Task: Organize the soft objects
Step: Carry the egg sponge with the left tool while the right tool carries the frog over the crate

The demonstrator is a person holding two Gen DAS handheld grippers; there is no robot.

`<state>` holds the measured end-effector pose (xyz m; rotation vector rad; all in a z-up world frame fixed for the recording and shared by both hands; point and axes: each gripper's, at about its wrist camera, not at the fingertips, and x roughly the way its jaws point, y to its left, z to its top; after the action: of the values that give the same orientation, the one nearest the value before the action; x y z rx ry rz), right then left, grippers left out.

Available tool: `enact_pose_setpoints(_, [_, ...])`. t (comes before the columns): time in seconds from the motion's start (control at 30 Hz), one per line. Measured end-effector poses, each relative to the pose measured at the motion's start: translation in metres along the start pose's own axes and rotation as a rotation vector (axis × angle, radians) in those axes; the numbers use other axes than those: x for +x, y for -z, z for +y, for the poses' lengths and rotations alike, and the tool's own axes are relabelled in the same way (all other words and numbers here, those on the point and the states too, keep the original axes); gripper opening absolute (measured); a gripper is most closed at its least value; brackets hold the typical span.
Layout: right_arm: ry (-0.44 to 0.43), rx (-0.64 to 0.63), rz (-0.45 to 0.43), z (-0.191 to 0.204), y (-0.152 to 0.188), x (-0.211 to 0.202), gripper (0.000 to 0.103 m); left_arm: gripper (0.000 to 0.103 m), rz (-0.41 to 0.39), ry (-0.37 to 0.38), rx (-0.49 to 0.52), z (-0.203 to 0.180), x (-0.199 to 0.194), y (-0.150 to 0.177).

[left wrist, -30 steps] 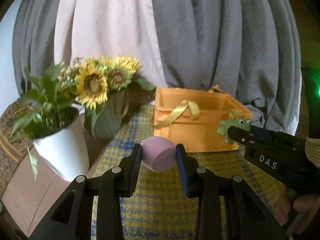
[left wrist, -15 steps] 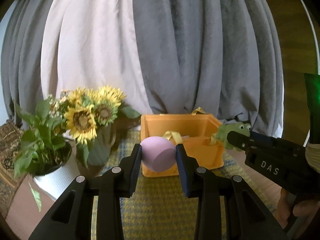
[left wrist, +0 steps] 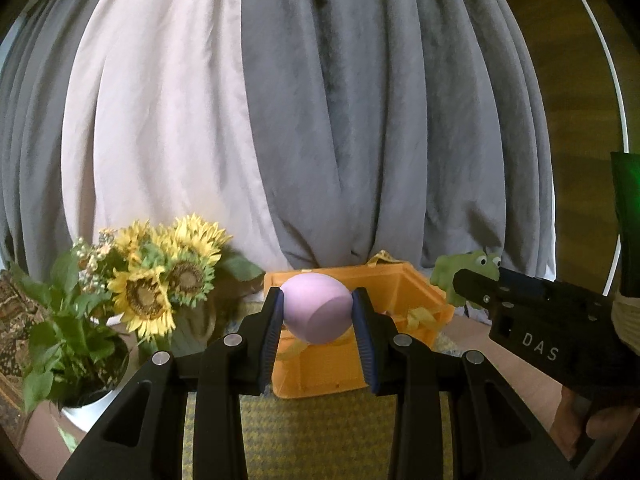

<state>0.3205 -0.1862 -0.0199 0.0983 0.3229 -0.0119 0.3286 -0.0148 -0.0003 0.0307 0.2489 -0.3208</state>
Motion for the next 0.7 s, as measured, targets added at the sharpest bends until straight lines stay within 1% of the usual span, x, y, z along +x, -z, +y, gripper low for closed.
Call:
enact_pose_setpoints(0.5, [0.015,0.000,-0.052,-0.012,-0.026,0.019,0.041,0.034,-0.051,0.013,0.023,-0.011,0.033,-0.028])
enact_pose_setpoints(0.7, [0.014,-0.002,-0.062,-0.015,-0.034,0.035,0.041,0.034,-0.054,0.016,0.033,-0.009,0.056,-0.035])
